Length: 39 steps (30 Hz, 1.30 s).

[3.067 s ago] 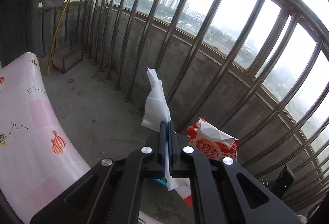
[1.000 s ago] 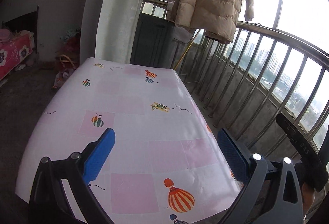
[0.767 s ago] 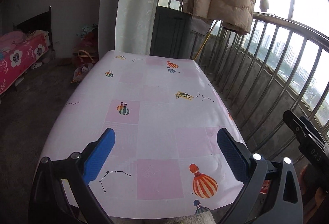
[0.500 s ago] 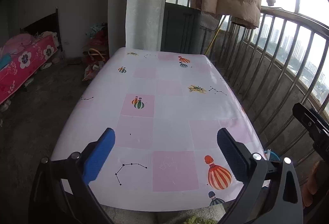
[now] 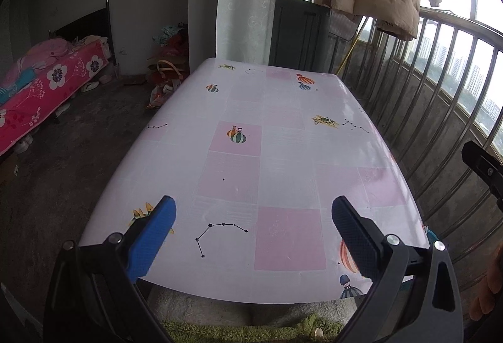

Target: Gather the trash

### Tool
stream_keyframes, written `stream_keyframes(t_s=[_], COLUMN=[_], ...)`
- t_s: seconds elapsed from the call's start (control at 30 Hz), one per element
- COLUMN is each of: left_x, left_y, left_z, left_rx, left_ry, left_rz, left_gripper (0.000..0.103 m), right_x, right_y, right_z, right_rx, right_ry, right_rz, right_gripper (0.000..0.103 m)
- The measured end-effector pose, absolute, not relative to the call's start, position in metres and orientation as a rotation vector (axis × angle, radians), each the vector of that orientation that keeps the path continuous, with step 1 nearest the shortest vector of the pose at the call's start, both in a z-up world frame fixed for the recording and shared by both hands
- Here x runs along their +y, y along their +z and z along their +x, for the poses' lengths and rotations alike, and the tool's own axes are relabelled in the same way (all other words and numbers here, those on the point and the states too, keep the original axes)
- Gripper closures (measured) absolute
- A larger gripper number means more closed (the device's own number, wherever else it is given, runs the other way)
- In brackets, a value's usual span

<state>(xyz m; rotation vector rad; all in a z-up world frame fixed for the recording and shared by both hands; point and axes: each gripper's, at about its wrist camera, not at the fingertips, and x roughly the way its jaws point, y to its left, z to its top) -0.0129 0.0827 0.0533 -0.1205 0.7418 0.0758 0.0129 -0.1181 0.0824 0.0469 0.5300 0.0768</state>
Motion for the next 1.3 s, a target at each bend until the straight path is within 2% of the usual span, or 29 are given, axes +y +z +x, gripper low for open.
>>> stream_keyframes(t_s=[0.2, 0.63, 1.3], left_x=[0.075, 0.037, -0.027], left_y=[0.031, 0.017, 0.005], left_z=[-0.011, 0.008, 0.03], left_rx=[0.833, 0.899, 0.945], left_ry=[0.087, 0.053, -0.014], left_rz=[-0.139, -0.052, 0.056], left_gripper=[0.006, 0.006, 0.006], right_x=[-0.119, -0.154, -0.215], right_y=[0.063, 0.009, -0.007], right_z=[0.0, 0.003, -0.008], right_rx=[0.549, 0.82, 0.88], right_ry=[0.022, -0.162, -0.304], right_rz=[0.024, -0.021, 0.052], right_gripper=[0.008, 0.008, 0.008])
